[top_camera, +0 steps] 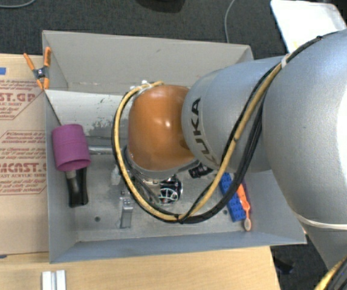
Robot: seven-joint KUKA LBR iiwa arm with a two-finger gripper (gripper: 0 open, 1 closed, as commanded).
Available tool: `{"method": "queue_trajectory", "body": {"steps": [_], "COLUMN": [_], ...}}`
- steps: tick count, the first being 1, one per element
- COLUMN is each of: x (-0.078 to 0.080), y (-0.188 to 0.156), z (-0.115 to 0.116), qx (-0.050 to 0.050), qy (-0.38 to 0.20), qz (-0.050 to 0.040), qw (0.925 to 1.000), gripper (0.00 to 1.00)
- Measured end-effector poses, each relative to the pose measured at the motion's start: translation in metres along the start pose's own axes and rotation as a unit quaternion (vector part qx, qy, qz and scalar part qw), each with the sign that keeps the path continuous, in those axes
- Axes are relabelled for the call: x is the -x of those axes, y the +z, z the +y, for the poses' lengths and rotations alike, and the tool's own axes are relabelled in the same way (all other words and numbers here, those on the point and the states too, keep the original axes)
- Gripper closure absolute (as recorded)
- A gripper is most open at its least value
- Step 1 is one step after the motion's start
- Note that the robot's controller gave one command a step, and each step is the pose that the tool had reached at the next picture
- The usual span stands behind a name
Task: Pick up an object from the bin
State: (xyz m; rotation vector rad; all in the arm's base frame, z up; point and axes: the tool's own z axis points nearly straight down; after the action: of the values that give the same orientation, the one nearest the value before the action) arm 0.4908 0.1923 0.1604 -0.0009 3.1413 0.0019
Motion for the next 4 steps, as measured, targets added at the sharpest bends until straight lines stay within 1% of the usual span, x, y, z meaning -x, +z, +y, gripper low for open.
{"method": "queue_trajectory", "body": {"steps": [1, 2, 3, 4], "x": [0.002, 0.008, 0.018, 0.022], "y": [-0.023, -0.026, 0.004, 0.031], "z": [-0.061, -0.081, -0.095, -0.096], "qx": [0.0, 0.0, 0.001, 0.001], "qy": [-0.027, -0.166, -0.074, 0.003], "qz": [0.0001, -0.0002, -0.0014, -0.0012], "qw": [0.9996, 0.9861, 0.9973, 1.0], "gripper": [0.0, 0.0, 0.0, 0.0]}}
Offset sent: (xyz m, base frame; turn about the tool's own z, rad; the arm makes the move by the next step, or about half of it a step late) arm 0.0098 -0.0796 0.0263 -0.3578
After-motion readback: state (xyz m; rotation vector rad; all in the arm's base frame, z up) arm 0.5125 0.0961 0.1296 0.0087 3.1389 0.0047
